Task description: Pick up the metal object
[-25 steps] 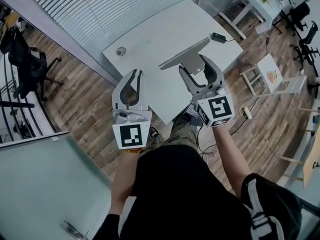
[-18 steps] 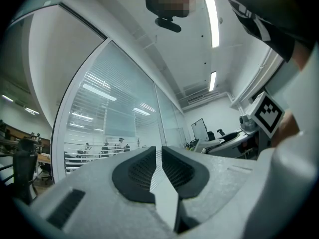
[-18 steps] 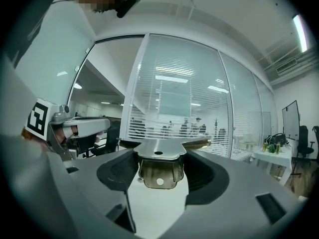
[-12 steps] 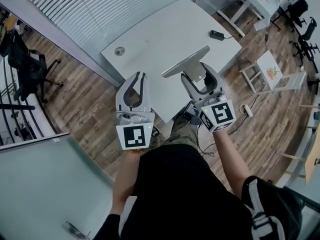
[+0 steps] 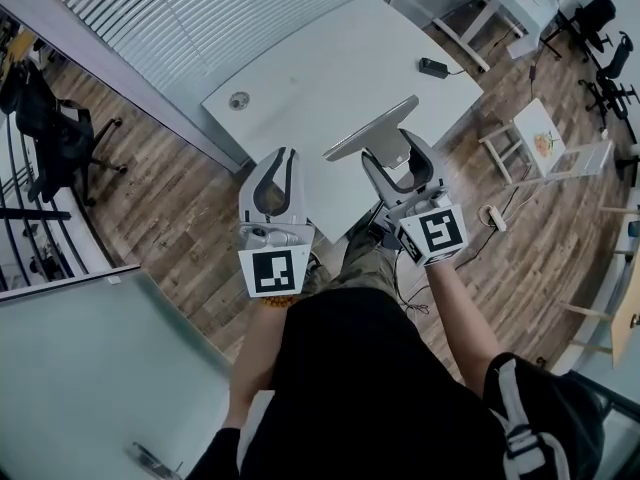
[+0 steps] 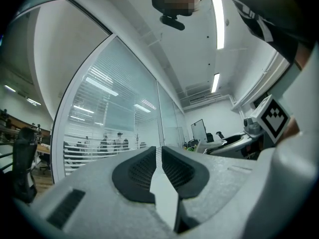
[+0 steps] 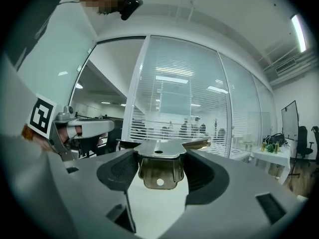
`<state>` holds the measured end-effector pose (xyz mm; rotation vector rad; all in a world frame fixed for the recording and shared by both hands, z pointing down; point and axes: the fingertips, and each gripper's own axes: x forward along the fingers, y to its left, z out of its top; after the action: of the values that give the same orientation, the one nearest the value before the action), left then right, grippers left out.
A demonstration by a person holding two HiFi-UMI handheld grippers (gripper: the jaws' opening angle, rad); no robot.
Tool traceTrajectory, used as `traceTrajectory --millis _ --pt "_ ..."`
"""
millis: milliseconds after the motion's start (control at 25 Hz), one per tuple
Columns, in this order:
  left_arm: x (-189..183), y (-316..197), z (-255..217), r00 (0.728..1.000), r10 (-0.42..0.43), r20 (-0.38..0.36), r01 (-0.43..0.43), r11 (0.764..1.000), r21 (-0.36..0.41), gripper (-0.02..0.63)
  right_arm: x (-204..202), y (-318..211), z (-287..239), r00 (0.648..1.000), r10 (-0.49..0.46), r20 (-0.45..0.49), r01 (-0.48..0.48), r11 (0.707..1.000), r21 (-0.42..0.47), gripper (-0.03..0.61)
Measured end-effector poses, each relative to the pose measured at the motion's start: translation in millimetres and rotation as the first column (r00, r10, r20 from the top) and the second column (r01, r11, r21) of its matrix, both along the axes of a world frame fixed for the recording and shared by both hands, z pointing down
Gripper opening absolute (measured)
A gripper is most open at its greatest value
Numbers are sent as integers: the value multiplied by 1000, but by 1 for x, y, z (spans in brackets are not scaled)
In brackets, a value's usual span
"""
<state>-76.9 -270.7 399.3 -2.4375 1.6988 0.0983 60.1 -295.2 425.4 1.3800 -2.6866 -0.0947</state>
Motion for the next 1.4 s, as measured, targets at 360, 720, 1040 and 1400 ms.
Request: traceTrajectory --millis 360,720,1040,1400 --pt "4 7 11 1000 7 -20 -8 1000 -28 34 6 3 10 1000 20 6 -20 1000 -24 285" --pt "7 10 18 1000 14 -22 -15 999 -50 34 11 5 11 999 43 -5 -43 999 -25 285" --pt "1 12 22 1000 -11 -23 10 998 -59 34 18 9 15 998 60 -7 -60 998 -36 285" --pt "-6 14 22 999 -34 -27 32 998 -57 34 22 11 17 997 74 -1 -74 996 -42 285"
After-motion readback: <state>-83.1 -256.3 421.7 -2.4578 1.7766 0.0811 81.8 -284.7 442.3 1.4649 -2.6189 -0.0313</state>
